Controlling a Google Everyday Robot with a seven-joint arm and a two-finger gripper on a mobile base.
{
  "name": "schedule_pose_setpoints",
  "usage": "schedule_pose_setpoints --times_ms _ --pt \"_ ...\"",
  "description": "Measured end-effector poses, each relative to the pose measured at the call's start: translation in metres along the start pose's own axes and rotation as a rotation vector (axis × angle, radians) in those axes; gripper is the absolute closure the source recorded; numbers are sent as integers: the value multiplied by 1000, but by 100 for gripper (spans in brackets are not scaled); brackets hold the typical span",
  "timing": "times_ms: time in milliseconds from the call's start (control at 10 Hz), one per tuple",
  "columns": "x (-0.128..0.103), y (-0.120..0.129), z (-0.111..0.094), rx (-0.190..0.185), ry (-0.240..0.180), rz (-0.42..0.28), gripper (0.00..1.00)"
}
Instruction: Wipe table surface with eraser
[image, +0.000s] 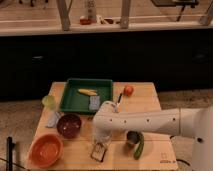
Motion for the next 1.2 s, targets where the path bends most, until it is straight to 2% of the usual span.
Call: schedule_pose_setpoints --times_ms 500,1200 --pt "-8 -8 -1 52 -38 -20 100" --pt "-8 -8 -1 53 -40 -20 100"
